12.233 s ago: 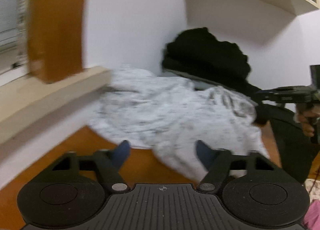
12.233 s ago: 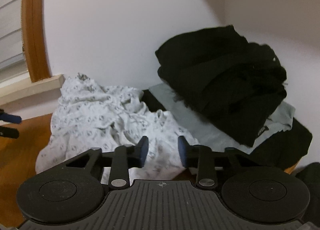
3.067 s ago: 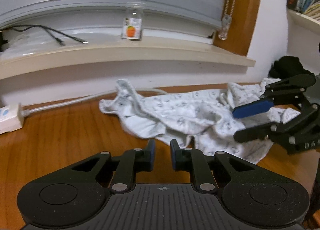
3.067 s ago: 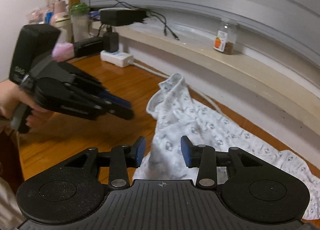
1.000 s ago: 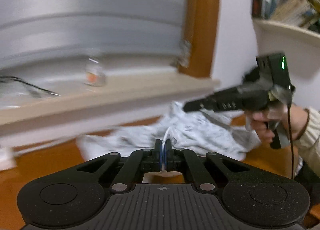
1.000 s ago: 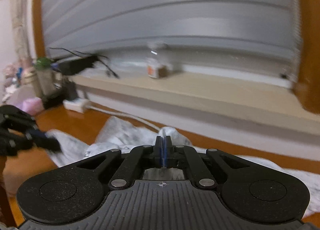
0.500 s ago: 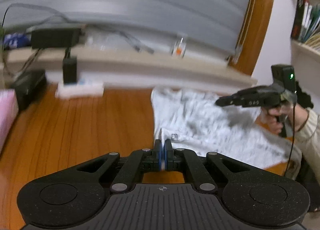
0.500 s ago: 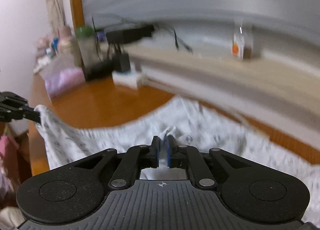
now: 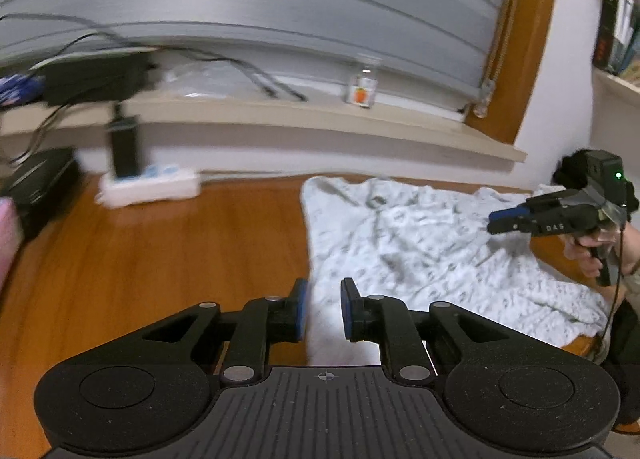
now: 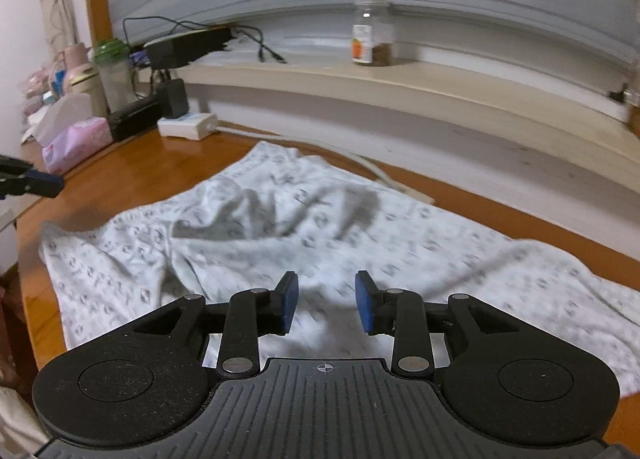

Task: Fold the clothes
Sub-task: 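Open both grippers and smooth the spread garment flat on the desk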

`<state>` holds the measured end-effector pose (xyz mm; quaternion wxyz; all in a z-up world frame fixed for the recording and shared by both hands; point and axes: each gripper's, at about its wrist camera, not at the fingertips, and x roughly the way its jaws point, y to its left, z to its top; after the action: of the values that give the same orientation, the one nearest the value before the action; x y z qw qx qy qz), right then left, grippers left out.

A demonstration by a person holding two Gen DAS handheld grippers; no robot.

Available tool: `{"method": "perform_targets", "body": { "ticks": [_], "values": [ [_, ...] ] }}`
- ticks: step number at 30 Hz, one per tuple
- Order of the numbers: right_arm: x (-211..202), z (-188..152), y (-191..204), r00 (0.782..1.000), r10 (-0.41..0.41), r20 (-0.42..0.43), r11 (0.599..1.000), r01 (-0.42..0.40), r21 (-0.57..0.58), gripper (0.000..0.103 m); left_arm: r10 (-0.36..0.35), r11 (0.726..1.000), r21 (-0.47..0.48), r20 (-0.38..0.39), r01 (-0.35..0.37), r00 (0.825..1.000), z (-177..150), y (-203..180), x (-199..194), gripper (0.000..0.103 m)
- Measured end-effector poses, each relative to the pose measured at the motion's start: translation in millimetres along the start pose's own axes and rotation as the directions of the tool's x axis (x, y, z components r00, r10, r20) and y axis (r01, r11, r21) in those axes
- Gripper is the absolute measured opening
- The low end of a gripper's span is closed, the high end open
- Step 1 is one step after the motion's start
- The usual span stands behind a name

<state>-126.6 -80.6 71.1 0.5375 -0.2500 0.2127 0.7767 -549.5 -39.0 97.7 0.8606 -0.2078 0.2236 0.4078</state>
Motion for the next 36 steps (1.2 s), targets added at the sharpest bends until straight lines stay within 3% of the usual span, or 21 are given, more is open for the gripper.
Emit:
{"method": "perform_targets", "body": {
  "ticks": [8, 13, 18, 20, 25, 27, 28, 30, 31, 36],
  "values": [
    [-60, -47, -15, 0.997, -0.051, -0.051, 0.999, 0.051, 0.01, 0.042, -0.093, 0.992, 0.077, -0.028, 0.095, 0.995, 36, -56, 92, 0.017],
    [-95, -83, -20, 0.991, -0.094, -0.09, 0.994, 0.098, 0.039, 0.05, -0.097, 0.992, 0.078, -0.063, 0.102, 0.993, 34, -74, 144, 0.017],
    [-126, -117, -21, 0.99, -0.1, -0.103, 0.99, 0.109, 0.087, 0.05, -0.109, 0.993, 0.037, -0.041, 0.11, 0.993, 26, -66, 160, 0.017],
    [-138, -129, -19, 0.991, -0.094, -0.1, 0.989, 0.105, 0.106, 0.05, -0.125, 0.992, 0.001, -0.025, 0.125, 0.992, 24, -60, 161, 0.022],
    [-136, -142, -20, 0.985, -0.135, -0.107, 0.979, 0.15, 0.14, 0.049, -0.128, 0.992, -0.021, 0.004, 0.128, 0.992, 21, -55, 166, 0.024],
    [-134, -143, -22, 0.985, -0.137, -0.107, 0.978, 0.152, 0.146, 0.047, -0.126, 0.991, -0.036, 0.008, 0.126, 0.992, 21, -52, 167, 0.024],
    [-133, -142, -22, 0.985, -0.139, -0.107, 0.977, 0.154, 0.146, 0.041, -0.124, 0.992, -0.038, 0.009, 0.124, 0.992, 22, -52, 167, 0.026],
    [-131, -141, -21, 0.986, -0.131, -0.103, 0.981, 0.144, 0.132, 0.023, -0.114, 0.993, -0.038, 0.01, 0.115, 0.993, 22, -52, 167, 0.028],
    [-130, -140, -20, 0.987, -0.128, -0.102, 0.983, 0.139, 0.116, 0.008, -0.106, 0.994, -0.037, 0.01, 0.106, 0.994, 22, -53, 167, 0.031],
    [-123, -119, -25, 0.958, -0.263, -0.115, 0.965, 0.261, -0.033, 0.004, -0.09, 0.994, -0.062, 0.024, 0.091, 0.996, 20, -48, 166, 0.032]
  ]
}}
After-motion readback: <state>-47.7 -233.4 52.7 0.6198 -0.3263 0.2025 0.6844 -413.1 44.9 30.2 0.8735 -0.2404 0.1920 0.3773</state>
